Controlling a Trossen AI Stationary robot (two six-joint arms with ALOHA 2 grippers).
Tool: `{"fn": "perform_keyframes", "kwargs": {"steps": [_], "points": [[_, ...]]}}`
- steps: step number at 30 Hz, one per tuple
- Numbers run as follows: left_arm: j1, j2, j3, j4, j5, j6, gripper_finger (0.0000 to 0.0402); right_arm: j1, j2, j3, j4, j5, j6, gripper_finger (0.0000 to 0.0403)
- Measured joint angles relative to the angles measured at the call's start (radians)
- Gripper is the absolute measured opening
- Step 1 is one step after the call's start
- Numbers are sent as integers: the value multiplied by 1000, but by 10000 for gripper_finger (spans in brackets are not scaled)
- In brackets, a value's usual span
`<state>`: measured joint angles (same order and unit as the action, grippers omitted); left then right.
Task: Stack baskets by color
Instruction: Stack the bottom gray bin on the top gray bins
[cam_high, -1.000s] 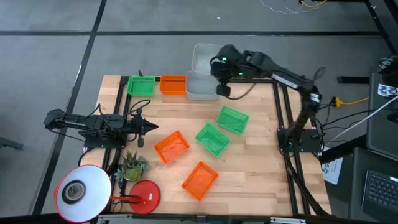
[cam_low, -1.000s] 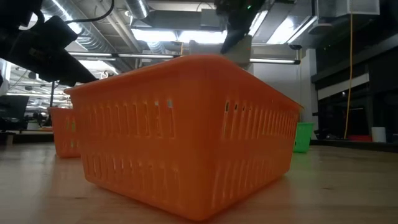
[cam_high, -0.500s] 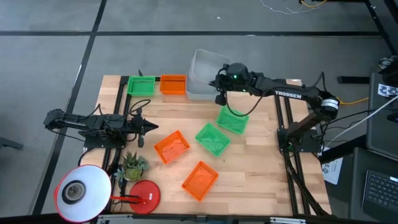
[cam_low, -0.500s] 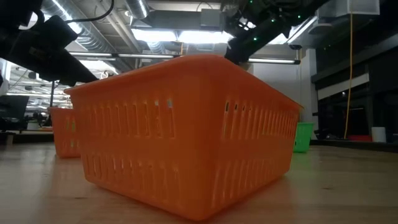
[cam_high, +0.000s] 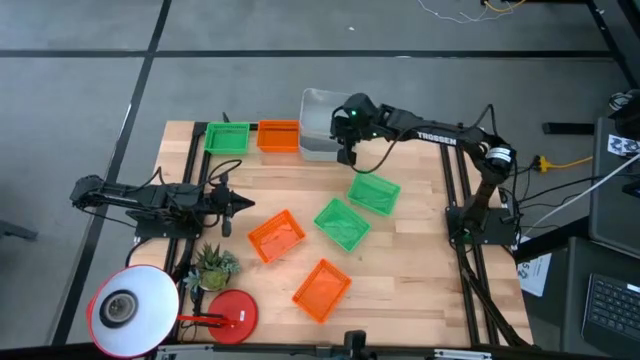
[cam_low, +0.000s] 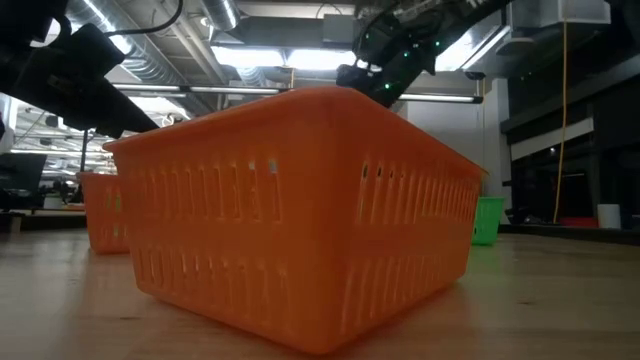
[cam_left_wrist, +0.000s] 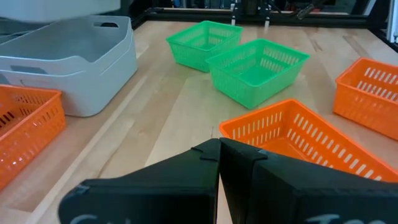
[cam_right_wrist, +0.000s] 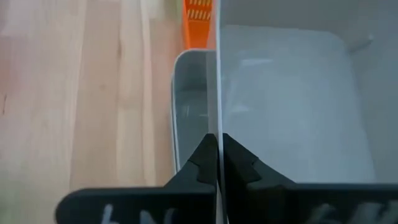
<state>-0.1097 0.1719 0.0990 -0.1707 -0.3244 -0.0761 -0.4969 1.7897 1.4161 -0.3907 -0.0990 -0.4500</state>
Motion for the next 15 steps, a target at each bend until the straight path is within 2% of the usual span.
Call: {"fn": "perform_keyframes", "kwargs": {"steps": [15], "points": [[0,0,0,-1,0,6,0,1,12,-36,11,8,0,0]]}}
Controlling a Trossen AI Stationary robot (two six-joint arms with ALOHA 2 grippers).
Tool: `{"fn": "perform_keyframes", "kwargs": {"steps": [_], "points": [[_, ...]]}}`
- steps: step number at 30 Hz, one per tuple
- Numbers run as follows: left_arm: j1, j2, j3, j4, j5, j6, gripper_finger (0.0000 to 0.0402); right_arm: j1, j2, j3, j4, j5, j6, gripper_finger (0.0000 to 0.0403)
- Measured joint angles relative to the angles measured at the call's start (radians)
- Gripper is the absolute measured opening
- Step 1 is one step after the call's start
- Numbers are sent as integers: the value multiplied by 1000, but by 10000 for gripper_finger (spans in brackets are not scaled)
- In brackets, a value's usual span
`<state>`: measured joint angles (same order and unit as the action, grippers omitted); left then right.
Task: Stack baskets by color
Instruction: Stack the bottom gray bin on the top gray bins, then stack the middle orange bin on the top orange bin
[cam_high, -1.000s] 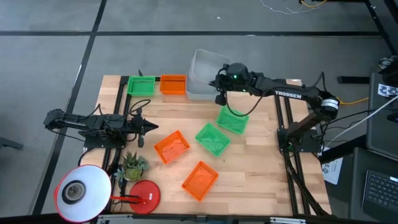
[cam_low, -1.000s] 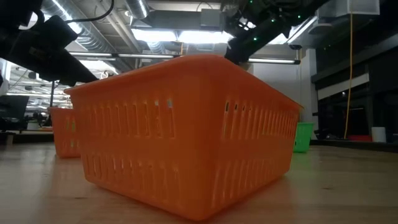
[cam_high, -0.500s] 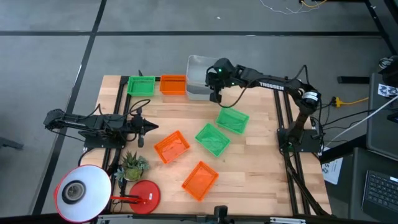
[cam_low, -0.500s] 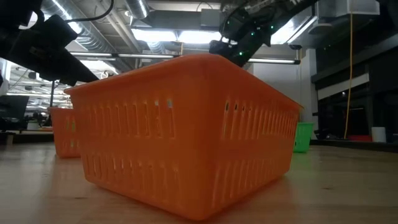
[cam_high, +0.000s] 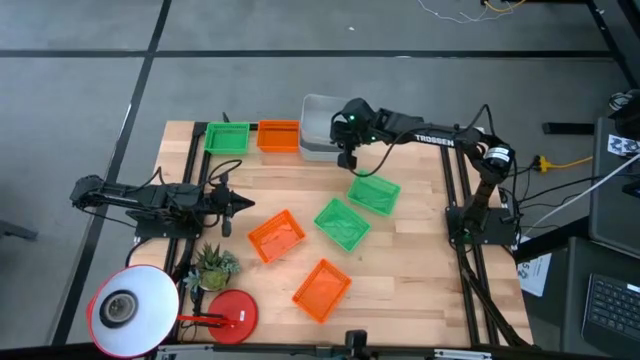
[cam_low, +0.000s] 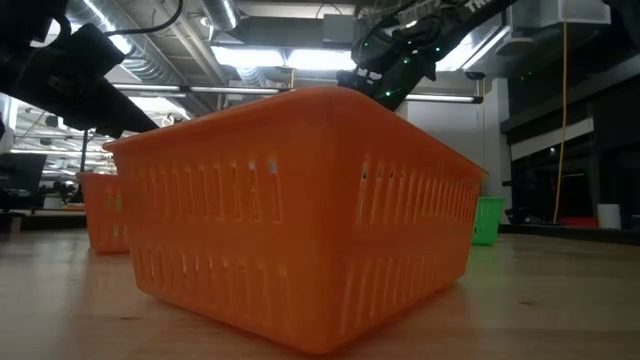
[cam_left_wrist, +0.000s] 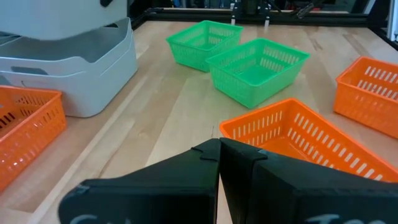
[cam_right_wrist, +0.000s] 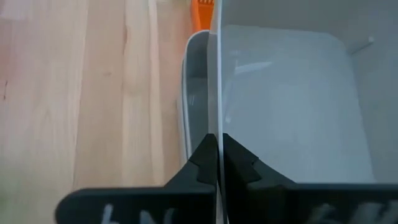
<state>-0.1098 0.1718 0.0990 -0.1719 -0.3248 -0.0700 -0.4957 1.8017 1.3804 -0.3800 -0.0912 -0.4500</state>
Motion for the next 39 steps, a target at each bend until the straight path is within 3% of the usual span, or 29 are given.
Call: {"fn": "perform_keyframes", "kwargs": {"steps": [17,26,29,34,39], "points": [[0,0,0,-1,0,0,0,3,68,1,25,55,-1,67],[0,0,0,-5,0,-1,0,27,59,90,-106,56,12,73],[0,0,0,-5,0,-1,0,50,58,161,-249,43,81,73],[0,0,0,-4,0,0,0,100,53,290,-652,-31,216,73],[0,0,0,-1,-1,0,0,131,26,266,-943,-37,272,61]]}}
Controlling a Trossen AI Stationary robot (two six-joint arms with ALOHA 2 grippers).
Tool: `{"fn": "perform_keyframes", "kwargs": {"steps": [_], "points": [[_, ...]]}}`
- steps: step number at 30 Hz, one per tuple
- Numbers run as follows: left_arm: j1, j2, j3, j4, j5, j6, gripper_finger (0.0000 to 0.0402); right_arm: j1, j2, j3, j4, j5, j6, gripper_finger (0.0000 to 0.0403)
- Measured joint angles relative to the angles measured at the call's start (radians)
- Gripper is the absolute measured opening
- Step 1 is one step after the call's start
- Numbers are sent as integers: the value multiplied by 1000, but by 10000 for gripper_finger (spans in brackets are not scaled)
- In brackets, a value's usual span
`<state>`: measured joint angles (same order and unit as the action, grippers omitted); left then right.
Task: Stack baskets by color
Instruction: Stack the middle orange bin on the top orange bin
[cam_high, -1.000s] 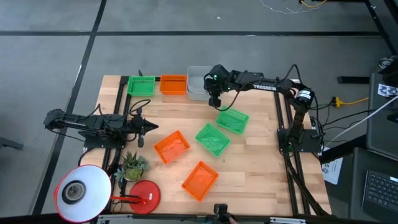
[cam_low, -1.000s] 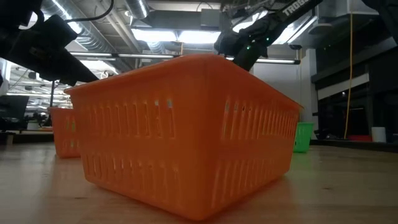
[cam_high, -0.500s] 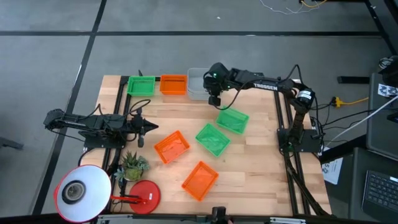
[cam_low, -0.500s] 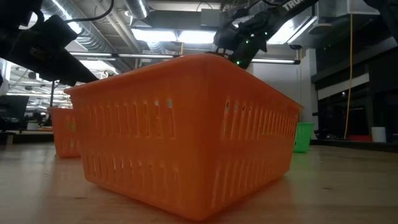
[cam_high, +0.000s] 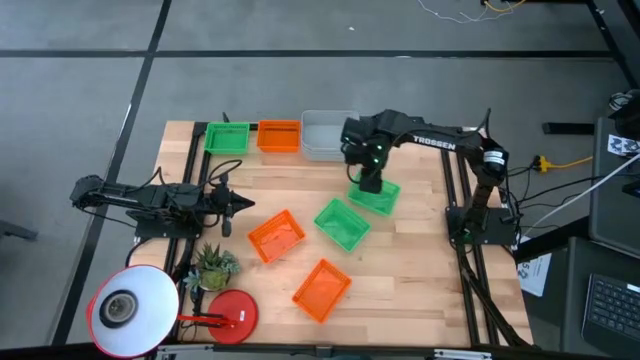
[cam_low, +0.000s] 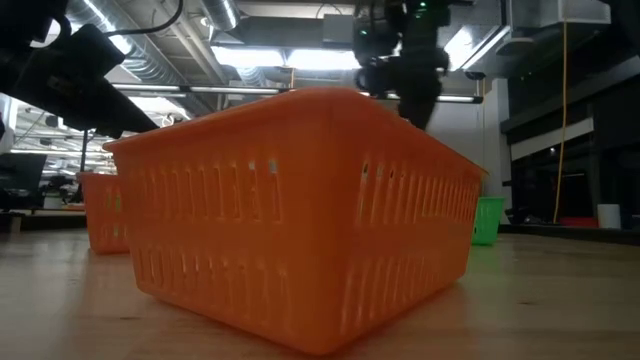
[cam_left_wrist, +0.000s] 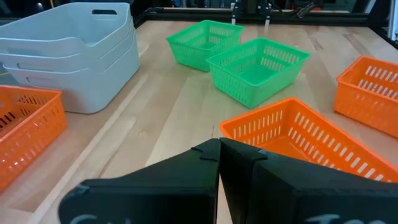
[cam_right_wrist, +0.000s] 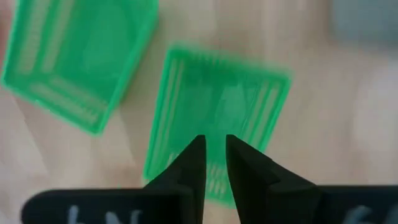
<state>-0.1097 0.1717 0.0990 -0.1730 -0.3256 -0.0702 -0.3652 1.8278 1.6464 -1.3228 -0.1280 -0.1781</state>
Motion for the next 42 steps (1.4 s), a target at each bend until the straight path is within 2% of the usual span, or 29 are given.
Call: {"fn": "perform_keyframes", "kwargs": {"steps": [5,10,15,19,24,27,29,32,36,42], "points": [[0,0,0,1,0,-15,0,23,-97,-203,-14,-6,57,48],[0,0,0,6,0,-74,0,62,-239,-469,167,-69,174,44],[0,15,31,47,-52,-196,0,139,-371,-610,291,-76,201,44],[0,172,128,-48,-79,-296,0,176,-464,-659,342,-34,221,44],[0,487,280,-133,17,-376,0,184,-579,-706,351,39,226,44],[0,691,372,-164,43,-322,0,183,-649,-737,364,44,248,44],[0,781,436,-161,42,-246,0,184,-694,-756,365,43,259,44],[0,884,523,-168,42,-198,0,184,-761,-795,366,41,263,44],[20,982,642,-233,44,-234,6,183,-843,-852,364,40,279,44],[38,1071,728,-339,65,-332,67,183,-943,-931,366,38,282,44]]}}
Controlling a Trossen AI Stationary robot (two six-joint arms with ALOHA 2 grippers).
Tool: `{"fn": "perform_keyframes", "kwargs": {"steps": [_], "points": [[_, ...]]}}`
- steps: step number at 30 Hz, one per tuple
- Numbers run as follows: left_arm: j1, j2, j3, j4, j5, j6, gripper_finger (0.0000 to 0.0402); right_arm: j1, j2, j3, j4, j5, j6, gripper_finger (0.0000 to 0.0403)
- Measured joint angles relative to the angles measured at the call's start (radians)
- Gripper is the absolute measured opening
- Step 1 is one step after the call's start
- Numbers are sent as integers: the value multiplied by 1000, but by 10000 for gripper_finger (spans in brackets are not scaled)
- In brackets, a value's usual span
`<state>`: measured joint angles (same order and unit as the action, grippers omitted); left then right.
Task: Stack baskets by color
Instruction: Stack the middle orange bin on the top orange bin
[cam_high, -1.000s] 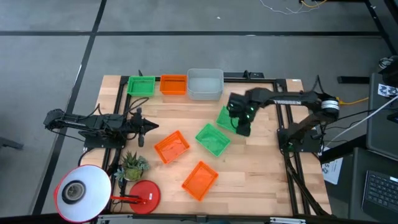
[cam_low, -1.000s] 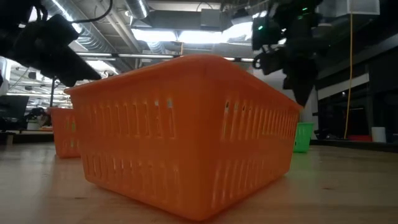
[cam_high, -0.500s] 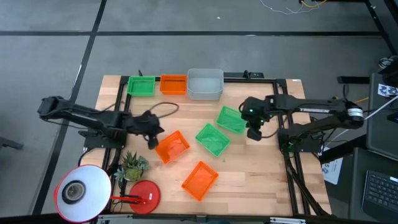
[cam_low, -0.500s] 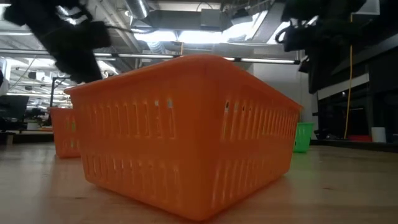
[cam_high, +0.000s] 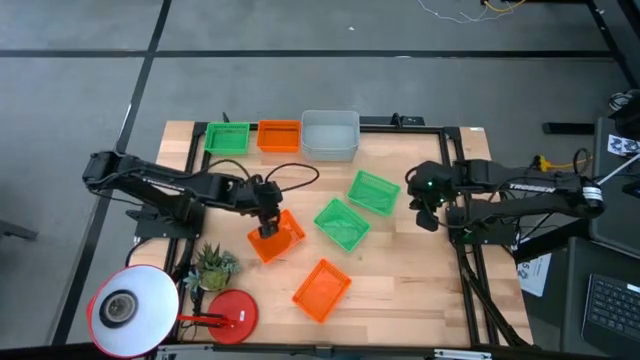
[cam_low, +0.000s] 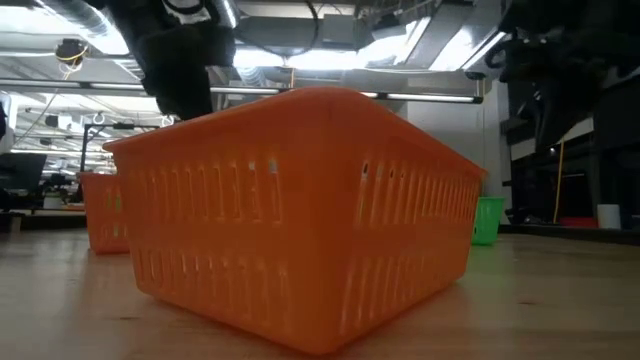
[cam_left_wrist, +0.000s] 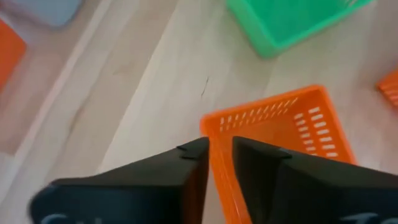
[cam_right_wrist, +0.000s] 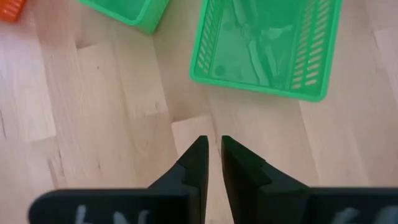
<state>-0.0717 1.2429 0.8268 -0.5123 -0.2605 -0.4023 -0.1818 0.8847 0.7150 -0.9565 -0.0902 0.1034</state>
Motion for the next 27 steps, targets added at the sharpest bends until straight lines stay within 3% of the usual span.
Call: {"fn": "perform_keyframes", "kwargs": {"steps": [6,20,27], "points": [[9,47,1,-35,113,-128,112,0,-31,9,6,0,1,44],[15,167,2,-83,98,-148,116,0,-30,10,6,0,1,44],[28,238,-1,-79,150,-159,116,0,-30,10,6,0,1,44]]}}
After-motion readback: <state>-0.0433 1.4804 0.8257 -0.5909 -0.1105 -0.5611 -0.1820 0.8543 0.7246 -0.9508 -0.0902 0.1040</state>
